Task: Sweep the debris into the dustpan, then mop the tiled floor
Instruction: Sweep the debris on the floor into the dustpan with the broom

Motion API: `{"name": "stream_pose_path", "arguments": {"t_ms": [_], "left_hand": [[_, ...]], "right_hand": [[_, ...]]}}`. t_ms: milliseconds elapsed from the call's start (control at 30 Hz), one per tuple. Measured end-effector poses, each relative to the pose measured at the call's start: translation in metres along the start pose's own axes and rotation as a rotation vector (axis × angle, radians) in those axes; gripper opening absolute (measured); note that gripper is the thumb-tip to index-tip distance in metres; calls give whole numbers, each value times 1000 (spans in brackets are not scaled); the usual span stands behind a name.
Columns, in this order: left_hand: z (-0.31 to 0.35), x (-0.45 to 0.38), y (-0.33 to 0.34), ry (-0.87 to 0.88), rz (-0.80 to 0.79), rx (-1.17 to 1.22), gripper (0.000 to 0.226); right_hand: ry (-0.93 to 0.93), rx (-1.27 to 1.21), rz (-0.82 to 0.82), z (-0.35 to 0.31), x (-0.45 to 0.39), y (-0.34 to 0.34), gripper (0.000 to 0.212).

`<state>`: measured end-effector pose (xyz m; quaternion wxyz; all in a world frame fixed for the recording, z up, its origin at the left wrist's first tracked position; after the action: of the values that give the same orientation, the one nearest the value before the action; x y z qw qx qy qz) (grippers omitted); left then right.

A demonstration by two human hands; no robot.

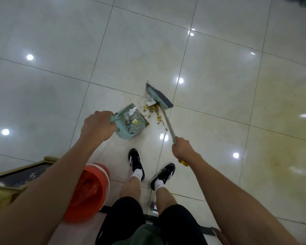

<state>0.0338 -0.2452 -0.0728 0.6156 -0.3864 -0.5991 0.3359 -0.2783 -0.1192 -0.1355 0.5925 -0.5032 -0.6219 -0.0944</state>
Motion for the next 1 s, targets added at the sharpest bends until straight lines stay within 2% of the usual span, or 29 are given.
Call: {"name": "stream_pose_path", "arguments": {"t_ms": [267,733,1000], "left_hand": [[24,20,10,29,-10,53,7],[30,50,22,-52,33,169,11],[24,76,22,-105,67,219,10]], "right_hand": [[-42,-51,-152,13,31,28,27],[-93,-229,-254,49,91,54,33],[-50,-321,-238,53,107,16,46]]}}
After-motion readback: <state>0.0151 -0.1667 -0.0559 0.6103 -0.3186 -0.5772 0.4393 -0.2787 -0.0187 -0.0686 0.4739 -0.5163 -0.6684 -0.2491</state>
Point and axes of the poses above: each hand's wrist, its own x-axis away from the middle knuckle, its own y-axis out of the palm, z = x × y, the point moved 5 cm from there along -x, towards the middle knuckle, and after that the axes turned 9 degrees about -x, right-handed, at the moved point
